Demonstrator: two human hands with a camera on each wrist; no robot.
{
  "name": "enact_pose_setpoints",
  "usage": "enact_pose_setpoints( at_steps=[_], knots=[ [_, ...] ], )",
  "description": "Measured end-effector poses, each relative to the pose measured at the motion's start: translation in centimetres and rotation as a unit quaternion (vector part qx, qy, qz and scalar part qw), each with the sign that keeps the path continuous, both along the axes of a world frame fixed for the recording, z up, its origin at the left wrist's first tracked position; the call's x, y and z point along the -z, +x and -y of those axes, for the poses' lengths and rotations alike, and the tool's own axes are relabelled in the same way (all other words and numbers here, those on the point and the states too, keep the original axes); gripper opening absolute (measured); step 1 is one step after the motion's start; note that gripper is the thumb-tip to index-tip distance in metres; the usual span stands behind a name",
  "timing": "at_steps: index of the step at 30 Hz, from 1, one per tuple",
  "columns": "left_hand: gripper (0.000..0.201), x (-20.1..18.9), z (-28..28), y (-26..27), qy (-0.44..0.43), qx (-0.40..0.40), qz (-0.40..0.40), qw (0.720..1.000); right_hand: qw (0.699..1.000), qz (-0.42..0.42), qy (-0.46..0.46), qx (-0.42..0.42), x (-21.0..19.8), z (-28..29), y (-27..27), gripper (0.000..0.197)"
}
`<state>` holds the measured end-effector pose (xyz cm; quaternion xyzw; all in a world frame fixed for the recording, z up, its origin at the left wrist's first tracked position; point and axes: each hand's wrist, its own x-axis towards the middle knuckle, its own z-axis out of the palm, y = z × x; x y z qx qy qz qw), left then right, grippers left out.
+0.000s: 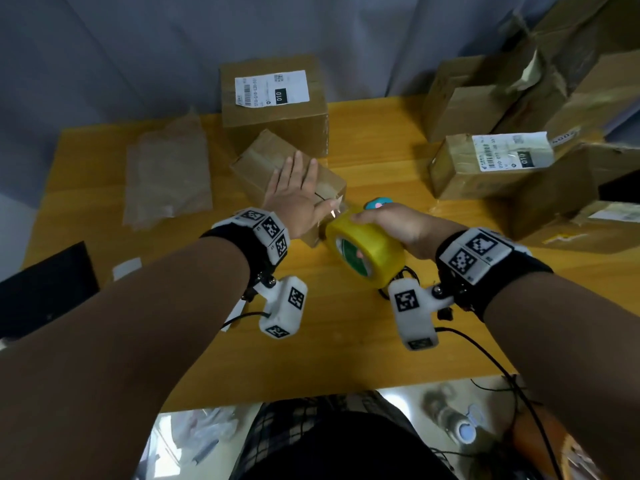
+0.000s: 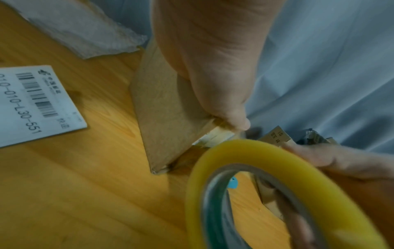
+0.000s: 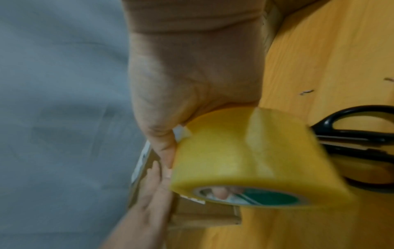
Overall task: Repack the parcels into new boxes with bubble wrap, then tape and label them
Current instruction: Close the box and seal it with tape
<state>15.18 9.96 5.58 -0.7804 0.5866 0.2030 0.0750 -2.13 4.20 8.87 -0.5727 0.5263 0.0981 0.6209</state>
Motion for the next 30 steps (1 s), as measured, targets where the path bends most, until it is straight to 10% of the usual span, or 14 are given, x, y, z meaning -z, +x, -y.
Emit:
enact_pose_setpoints(
  at_steps=[14, 20, 26, 30],
  knots=[
    [0.098, -0.1, 0.4, 0.1, 0.019, 0.028, 0.012, 0.999, 0.992, -0.113, -0.015, -0.056, 0.1, 0.4, -0.2, 0.093],
    [0.079, 0.2, 0.2, -1.0, -0.035, 0.037, 0.069, 0.996, 0.998, -0.053, 0.015, 0.007, 1.1, -0.3, -0.6, 0.044],
    [0.072, -0.3, 0.1, -0.4, -0.042, 0.086, 0.058, 0.994, 0.999, -0.033, 0.032, 0.015, 1.0, 0.2, -0.5, 0.087],
    [0.072, -1.0, -0.1, 0.4, -0.016, 0.137, 0.052, 0.989, 0.999, -0.038, 0.035, -0.005, 0.1, 0.0, 0.7, 0.069]
  ],
)
